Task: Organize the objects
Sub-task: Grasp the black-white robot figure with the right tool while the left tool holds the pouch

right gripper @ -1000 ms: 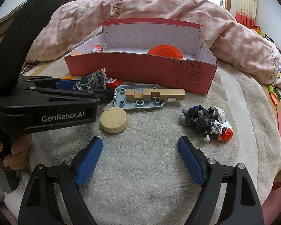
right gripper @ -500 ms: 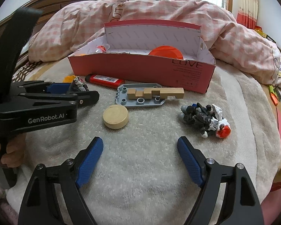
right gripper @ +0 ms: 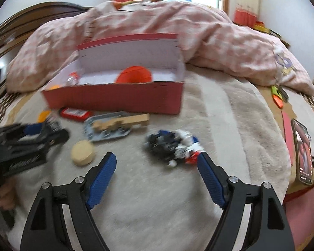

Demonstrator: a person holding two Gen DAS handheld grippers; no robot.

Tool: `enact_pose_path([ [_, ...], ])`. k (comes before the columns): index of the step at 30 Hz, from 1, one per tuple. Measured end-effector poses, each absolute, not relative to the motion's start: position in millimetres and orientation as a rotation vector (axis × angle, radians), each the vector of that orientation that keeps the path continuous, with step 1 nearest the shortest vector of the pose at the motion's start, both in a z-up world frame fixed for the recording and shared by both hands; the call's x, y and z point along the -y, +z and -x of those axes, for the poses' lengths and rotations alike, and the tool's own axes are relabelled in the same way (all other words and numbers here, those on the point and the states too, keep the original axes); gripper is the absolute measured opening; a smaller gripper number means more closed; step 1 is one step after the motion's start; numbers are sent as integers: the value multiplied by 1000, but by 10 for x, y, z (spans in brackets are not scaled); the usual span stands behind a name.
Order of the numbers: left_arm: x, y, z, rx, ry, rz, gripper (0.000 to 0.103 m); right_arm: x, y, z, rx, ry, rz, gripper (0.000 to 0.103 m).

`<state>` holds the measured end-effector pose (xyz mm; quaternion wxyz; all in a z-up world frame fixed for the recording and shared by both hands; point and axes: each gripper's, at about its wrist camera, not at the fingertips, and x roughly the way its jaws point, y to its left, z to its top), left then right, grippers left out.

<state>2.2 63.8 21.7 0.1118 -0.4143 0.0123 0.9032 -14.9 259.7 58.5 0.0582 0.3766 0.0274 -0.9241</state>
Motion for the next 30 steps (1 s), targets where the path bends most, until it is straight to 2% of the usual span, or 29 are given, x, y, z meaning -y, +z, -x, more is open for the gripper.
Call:
enact_pose_path([
  [11,-647,216,-25,-36,2652,1216,56,-2640,578,373,-44,-2840,-1139,81],
  [28,-652,211,-24,-37,2652,1213,56,-2698,488,407,-161,-2795,-1151,81],
  [30,-651,210,-24,-37,2652,1212,56,-2687,466,409,-171,-2791,-1154,78],
])
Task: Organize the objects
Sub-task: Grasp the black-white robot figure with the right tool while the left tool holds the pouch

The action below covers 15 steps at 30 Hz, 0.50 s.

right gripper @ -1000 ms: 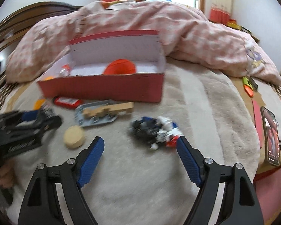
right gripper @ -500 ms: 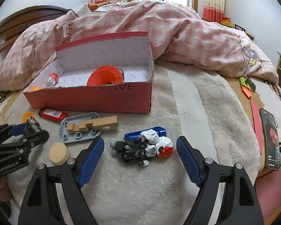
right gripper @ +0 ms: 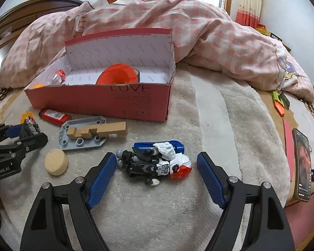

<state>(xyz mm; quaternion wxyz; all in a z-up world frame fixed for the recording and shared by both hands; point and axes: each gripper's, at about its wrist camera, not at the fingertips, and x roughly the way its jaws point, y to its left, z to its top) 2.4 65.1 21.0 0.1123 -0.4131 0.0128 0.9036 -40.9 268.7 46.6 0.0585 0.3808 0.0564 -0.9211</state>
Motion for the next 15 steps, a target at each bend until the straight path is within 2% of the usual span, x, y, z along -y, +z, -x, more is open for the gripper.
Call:
enact_pose_path([
  [1,-651,210,-24,-38,2652,1213,56,-2684,459,408,-172,-2786,-1156,73],
  [2,-651,211,-23,-38,2652,1213,56,-2684,448,410,-164,-2772,-1159,72],
  [15,-641,207,-17,-38,2647,1209,56,-2522,520,237,-129,-2687,-1137,72],
])
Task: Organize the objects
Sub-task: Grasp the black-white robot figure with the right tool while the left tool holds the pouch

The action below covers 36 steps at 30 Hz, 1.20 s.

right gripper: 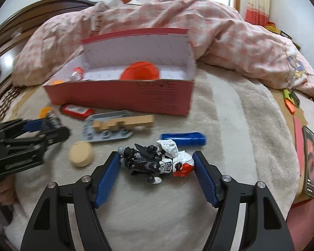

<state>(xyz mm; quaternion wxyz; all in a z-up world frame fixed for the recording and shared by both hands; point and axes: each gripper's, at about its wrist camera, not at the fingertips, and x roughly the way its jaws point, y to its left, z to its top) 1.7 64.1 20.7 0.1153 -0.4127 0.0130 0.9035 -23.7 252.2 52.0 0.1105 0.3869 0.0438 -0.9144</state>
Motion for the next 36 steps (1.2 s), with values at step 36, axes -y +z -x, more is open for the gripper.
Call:
enact_pose_path([
  [36,-574,345,-114,-5,2661,1202,47,-2335,456,100,-112,-2608,-1130,72],
])
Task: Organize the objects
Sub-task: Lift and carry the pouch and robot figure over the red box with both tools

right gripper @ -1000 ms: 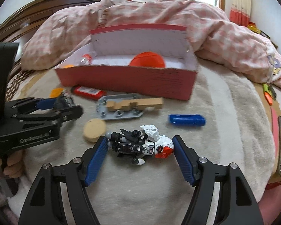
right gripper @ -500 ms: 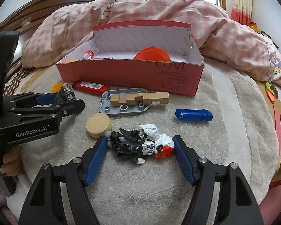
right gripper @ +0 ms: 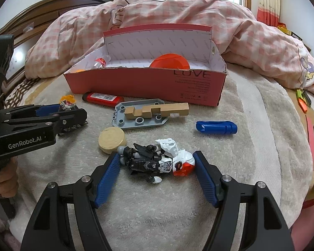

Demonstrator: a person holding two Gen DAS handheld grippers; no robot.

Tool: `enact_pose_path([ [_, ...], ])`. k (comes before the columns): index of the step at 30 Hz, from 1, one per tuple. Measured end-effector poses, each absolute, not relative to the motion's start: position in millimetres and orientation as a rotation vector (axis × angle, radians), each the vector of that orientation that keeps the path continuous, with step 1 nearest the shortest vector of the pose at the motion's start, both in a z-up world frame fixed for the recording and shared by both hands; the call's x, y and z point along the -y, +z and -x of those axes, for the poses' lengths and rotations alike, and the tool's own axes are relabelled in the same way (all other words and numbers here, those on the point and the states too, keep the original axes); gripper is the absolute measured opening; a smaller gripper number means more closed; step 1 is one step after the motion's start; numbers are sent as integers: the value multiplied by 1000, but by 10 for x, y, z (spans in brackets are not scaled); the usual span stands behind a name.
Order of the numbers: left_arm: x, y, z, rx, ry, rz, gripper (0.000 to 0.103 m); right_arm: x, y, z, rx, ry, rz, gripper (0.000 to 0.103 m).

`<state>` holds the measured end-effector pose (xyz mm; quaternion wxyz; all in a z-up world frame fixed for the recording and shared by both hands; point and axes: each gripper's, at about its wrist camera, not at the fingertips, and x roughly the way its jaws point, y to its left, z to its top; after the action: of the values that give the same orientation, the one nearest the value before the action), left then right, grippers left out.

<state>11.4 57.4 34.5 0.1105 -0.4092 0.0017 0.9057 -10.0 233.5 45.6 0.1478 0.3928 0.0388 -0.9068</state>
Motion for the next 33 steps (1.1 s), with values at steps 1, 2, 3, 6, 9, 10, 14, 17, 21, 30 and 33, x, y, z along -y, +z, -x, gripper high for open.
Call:
enact_pose_path([
  [1,-573,355,-123,-5,2663,1198,47,-2338,463,94,-106,-2605,-1129,72],
  [2,-569,360,-134,-4,2665,1195,47,-2339,477,87,-96,-2600,-1126,72],
  [3,-565,374,-143,-4,2667,1190,47,-2339,485,80,-91,-2596,-1123,72],
  [6,-557,415,-163,0,2676,1179,47,-2322,517,58,-84,-2586,-1112,72],
  [9,-542,459,-177,9,2678,1169,47,-2294,552,33,-88,-2582,-1098,72],
  [10,-534,477,-181,15,2677,1166,47,-2291,566,29,-86,-2580,-1093,72],
  [14,-493,589,-201,40,2683,1134,47,-2265,664,13,-82,-2577,-1053,72],
  [17,-463,680,-224,39,2696,1102,47,-2250,713,9,-83,-2575,-1028,72],
  [21,-420,797,-241,43,2710,1058,47,-2236,754,39,-77,-2566,-1010,72],
  [30,-381,880,-66,47,2730,1027,47,-2182,878,195,-100,-2563,-960,72],
  [33,-366,905,4,47,2737,1012,47,-2160,930,269,-108,-2569,-942,72],
])
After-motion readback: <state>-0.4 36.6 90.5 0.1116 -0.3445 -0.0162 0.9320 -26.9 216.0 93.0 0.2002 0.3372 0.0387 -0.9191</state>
